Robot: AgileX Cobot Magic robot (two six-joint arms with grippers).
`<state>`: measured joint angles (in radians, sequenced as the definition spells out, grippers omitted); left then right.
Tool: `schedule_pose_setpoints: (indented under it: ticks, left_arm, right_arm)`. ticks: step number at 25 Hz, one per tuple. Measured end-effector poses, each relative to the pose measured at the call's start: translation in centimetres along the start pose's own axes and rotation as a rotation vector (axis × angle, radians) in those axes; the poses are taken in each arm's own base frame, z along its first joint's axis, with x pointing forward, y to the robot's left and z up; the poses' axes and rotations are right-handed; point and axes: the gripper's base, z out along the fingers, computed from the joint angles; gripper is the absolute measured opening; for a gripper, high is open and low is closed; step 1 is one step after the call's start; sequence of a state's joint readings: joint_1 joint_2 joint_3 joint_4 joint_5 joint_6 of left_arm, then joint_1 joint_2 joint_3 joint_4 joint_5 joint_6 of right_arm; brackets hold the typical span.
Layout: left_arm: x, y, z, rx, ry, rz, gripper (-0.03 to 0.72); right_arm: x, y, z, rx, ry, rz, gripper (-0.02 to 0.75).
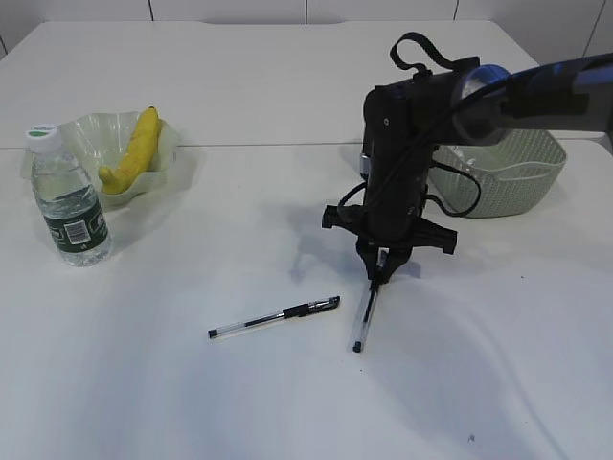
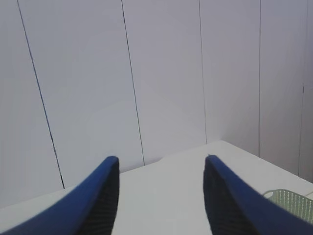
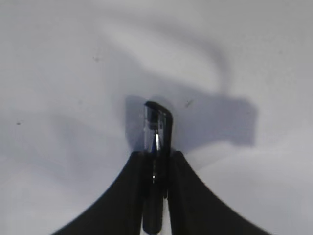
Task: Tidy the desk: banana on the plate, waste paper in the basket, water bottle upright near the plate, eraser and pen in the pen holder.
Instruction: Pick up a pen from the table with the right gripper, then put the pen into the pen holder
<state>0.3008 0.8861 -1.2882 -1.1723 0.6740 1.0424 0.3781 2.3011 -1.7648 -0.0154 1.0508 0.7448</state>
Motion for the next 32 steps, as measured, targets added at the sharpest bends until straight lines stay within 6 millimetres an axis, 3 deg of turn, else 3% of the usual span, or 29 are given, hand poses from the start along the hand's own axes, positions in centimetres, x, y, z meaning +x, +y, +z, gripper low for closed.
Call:
schedule_pose_setpoints:
  ticks: [9, 16, 32]
  left_arm:
    - [0.0, 0.0, 0.0, -0.001, 0.000, 0.000, 0.371]
    - [0.0, 0.0, 0.0, -0.001, 0.000, 0.000, 0.370]
    - [0.0, 0.0, 0.0, -0.002, -0.001, 0.000, 0.370]
  right_arm:
    - [-1.7, 1.3, -2.5, -0.066, -0.102, -0.047, 0.097]
    - [-3.7, 2.2, -5.9, -0.091, -0.258, -0.141, 0.097]
    - [-8.2, 3.8, -14.6, -0.159, -0.830, -0.311, 0.097]
